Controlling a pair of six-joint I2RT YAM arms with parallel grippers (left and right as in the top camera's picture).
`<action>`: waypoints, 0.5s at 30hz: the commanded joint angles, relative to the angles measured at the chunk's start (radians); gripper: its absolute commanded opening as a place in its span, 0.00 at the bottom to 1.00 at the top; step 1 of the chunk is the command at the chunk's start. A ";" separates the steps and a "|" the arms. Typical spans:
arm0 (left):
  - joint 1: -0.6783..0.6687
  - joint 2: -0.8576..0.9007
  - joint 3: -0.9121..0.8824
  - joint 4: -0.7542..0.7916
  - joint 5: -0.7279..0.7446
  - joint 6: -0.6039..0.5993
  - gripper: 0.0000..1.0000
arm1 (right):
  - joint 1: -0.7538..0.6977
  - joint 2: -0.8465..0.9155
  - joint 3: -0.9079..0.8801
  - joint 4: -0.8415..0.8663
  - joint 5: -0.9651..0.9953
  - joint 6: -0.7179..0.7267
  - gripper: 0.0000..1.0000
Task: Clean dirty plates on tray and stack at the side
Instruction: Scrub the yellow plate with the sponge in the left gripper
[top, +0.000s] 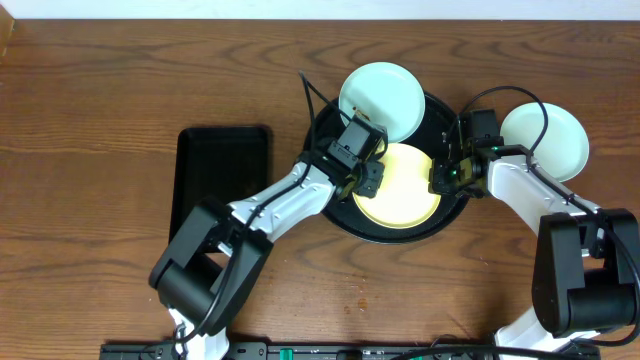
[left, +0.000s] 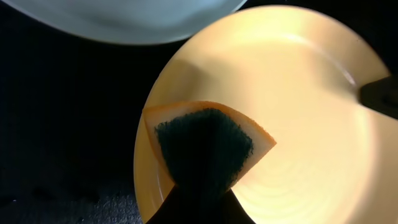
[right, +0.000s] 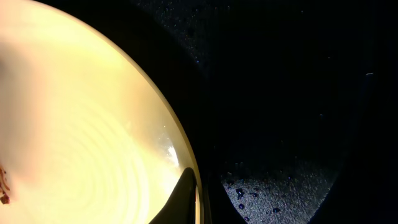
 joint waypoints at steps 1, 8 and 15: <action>0.001 0.029 -0.006 0.013 -0.013 -0.009 0.07 | 0.021 0.029 -0.021 -0.008 0.007 0.024 0.01; 0.001 0.109 -0.006 0.035 -0.013 -0.009 0.07 | 0.021 0.029 -0.021 -0.008 0.007 0.024 0.01; 0.001 0.143 -0.006 0.018 -0.002 -0.037 0.07 | 0.021 0.029 -0.021 -0.008 0.007 0.024 0.01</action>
